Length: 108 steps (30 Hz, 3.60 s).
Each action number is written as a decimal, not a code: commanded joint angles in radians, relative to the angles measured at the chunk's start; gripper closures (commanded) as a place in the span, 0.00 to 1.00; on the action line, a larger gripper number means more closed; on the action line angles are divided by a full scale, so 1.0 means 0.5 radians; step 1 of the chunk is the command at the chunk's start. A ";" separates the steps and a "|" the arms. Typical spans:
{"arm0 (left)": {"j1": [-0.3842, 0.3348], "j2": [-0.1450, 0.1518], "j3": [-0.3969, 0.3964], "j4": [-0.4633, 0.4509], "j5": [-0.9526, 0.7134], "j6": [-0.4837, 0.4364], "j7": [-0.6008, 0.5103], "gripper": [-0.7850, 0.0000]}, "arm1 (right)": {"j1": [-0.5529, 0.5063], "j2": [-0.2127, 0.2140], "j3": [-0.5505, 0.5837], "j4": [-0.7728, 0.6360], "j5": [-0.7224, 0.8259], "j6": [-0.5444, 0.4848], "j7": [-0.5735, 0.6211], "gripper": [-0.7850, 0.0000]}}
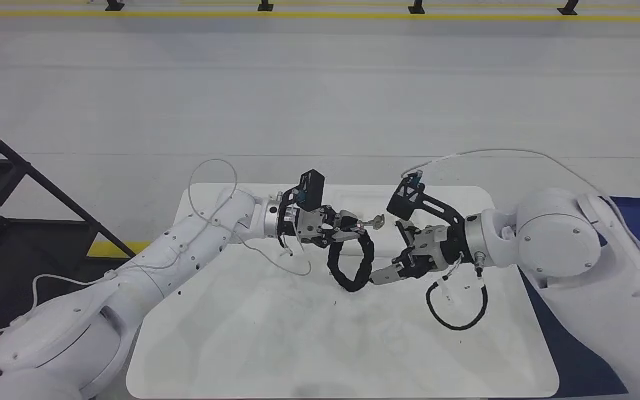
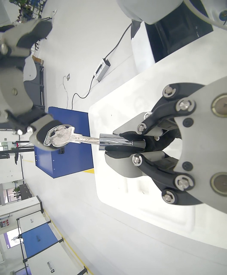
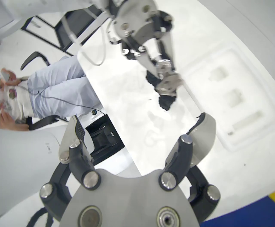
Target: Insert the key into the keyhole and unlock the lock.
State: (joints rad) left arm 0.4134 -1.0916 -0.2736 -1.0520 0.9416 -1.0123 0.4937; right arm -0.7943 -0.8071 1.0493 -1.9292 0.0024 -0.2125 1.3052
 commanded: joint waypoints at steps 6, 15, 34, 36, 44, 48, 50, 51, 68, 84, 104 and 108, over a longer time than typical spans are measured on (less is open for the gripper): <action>-0.065 0.030 0.107 -0.033 -0.259 0.000 -0.131 1.00 | -0.005 0.001 0.008 0.041 0.025 -0.038 0.007 0.00; -0.105 0.061 0.190 -0.076 -0.480 0.000 -0.268 1.00 | -0.028 0.006 0.014 -0.025 -0.236 -0.251 -0.120 0.00; -0.112 0.054 0.207 -0.092 -0.521 0.000 -0.377 1.00 | -0.046 -0.023 -0.118 -0.189 -0.767 -0.599 -0.454 0.00; -0.114 0.053 0.207 -0.106 -0.501 0.000 -0.376 1.00 | -0.033 -0.029 -0.139 -0.181 -0.772 -0.599 -0.454 0.00; -0.119 0.038 0.207 -0.130 -0.426 0.000 -0.373 1.00 | 0.012 -0.047 -0.201 -0.155 -0.761 -0.601 -0.434 0.00; -0.118 0.033 0.207 -0.121 -0.403 0.000 -0.363 1.00 | 0.038 -0.051 -0.214 -0.145 -0.734 -0.580 -0.381 0.00; -0.118 0.033 0.207 -0.112 -0.394 0.000 -0.356 1.00 | 0.047 -0.050 -0.205 -0.145 -0.723 -0.565 -0.363 0.00; -0.119 0.033 0.207 -0.110 -0.388 0.000 -0.351 1.00 | 0.048 -0.049 -0.199 -0.148 -0.715 -0.564 -0.355 0.00; -0.114 0.046 0.207 -0.164 -0.307 0.000 -0.409 1.00 | 0.033 -0.032 -0.178 -0.276 -1.154 -0.753 -0.386 0.00; -0.105 0.069 0.207 -0.210 -0.478 0.000 -0.580 1.00 | 0.021 -0.046 -0.264 -0.317 -1.565 -0.781 -0.459 0.61; -0.110 0.077 0.207 -0.253 -0.536 0.000 -0.652 1.00 | -0.050 -0.055 -0.173 -0.275 -1.259 -0.410 -0.458 1.00; -0.106 0.075 0.207 -0.261 -0.530 0.000 -0.653 1.00 | -0.070 -0.058 -0.143 -0.260 -1.111 -0.251 -0.412 1.00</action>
State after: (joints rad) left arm 0.3600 -1.0539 -0.1700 -1.1812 0.6759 -1.0123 0.1677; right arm -0.8270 -0.8358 0.9742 -2.0603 -0.5717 -0.3609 1.0927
